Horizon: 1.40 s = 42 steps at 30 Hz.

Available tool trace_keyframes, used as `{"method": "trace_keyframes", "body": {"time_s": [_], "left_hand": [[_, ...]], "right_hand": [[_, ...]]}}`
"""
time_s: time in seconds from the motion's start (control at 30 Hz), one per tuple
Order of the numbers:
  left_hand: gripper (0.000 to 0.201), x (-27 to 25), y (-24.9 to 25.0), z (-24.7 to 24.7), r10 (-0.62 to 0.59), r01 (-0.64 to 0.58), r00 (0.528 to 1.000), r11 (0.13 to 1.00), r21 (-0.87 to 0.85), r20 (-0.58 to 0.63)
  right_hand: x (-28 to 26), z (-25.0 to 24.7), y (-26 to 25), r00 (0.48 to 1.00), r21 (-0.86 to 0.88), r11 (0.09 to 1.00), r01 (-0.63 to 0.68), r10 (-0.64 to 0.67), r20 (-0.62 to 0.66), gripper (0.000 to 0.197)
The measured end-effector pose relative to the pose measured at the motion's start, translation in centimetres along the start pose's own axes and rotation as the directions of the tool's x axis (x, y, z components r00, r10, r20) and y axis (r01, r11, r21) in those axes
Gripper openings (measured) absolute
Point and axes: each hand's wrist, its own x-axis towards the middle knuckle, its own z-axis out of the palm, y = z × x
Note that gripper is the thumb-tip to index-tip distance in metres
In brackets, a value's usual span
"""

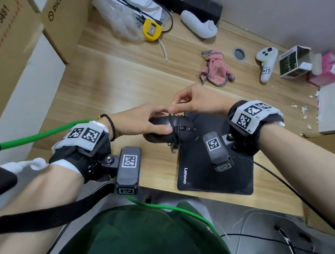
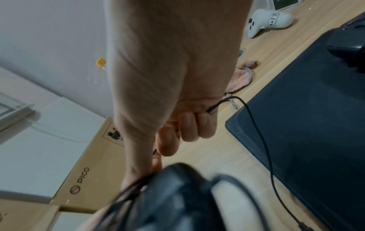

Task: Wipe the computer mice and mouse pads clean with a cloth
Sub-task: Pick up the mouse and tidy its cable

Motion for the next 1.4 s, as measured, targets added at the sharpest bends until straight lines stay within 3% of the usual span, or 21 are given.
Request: {"method": "trace_keyframes", "body": {"time_s": [0.07,0.2,0.3,0.4,0.5,0.53,0.6,0.67,0.77,0.87,0.97,1.07,1.13,1.2,1.27,1.33,1.4], "left_hand": [[0.058,-0.6,0.0,-0.1,0.019,-0.029,0.999,0.969,-0.245,-0.044],[0.095,-1.2,-0.6,-0.6,0.083,-0.17,0.981,0.805,-0.568,-0.176],[0.075,-0.9,-0.3,-0.4,0.021,-0.197,0.955,0.79,-0.581,-0.297],[0.043,0.0,-0.5,-0.1,-0.113,-0.162,0.856,0.868,-0.47,-0.504],[0.05,1.0,-1.8,0.0,-0.249,-0.041,0.71,0.919,-0.392,-0.659],[0.052,1.2,-2.1,0.0,-0.245,0.016,0.685,0.947,-0.322,-0.686],[0.05,1.3,-2.4,0.0,-0.167,0.101,0.707,0.986,-0.135,-0.687],[0.045,1.0,-1.9,0.1,-0.086,0.09,0.79,0.996,-0.024,-0.607],[0.033,-0.2,-0.4,0.2,0.017,-0.01,0.94,1.0,0.022,-0.342],[0.029,-1.6,0.6,0.2,0.053,-0.061,0.995,0.994,-0.095,-0.08],[0.051,-2.0,0.7,0.2,0.156,-0.176,0.984,0.888,-0.426,-0.082],[0.078,-1.3,0.5,0.1,0.144,-0.242,0.968,0.764,-0.598,-0.206],[0.073,-0.7,0.4,0.2,0.063,-0.228,0.958,0.761,-0.607,-0.281],[0.056,0.1,0.4,0.8,-0.02,-0.202,0.931,0.802,-0.562,-0.364],[0.039,1.0,0.0,1.5,-0.118,-0.177,0.866,0.837,-0.518,-0.486],[0.037,2.4,-0.6,2.7,-0.205,-0.142,0.805,0.845,-0.516,-0.557],[0.041,3.7,-1.0,4.1,-0.224,-0.108,0.783,0.87,-0.482,-0.58]], "right_hand": [[0.2,0.1,0.6,0.999,0.133,0.991,-0.022,0.028,-0.04,0.02],[0.1,0.8,1.7,0.999,0.263,0.965,-0.022,0.031,-0.029,0.029],[0.1,1.9,2.2,0.999,0.198,0.979,-0.037,0.035,0.012,0.032],[-0.3,2.9,2.3,0.988,-0.028,0.993,-0.111,0.113,0.104,0.026],[-0.7,2.8,1.1,0.975,-0.173,0.978,-0.115,0.144,0.168,0.03],[-0.8,2.5,0.4,0.977,-0.196,0.976,-0.098,0.132,0.167,0.031],[-0.9,1.5,-0.8,0.988,-0.255,0.966,-0.039,0.076,0.137,0.028],[-0.8,0.3,-1.7,0.995,-0.298,0.954,0.022,0.009,0.101,0.022],[-0.6,-1.0,-1.7,0.998,-0.234,0.971,0.051,-0.042,0.042,0.019],[-0.8,-1.3,-1.0,0.999,-0.082,0.996,0.024,-0.028,-0.038,0.027],[-1.2,-0.2,-0.4,0.996,0.124,0.992,0.028,-0.017,-0.089,0.037],[-1.3,1.4,0.4,0.996,0.242,0.97,0.032,-0.01,-0.089,0.015],[-1.4,2.8,1.2,0.996,0.197,0.98,0.002,0.016,-0.088,0.029],[-1.7,3.8,2.3,0.99,0.112,0.993,-0.039,0.054,-0.129,0.035],[-2.3,4.6,3.5,0.99,0.082,0.993,-0.086,0.094,-0.105,0.03],[-3.1,5.3,4.8,0.987,0.082,0.989,-0.125,0.133,-0.094,0.029],[-3.6,5.8,5.6,0.972,0.149,0.974,-0.17,0.19,-0.135,0.029]]}}
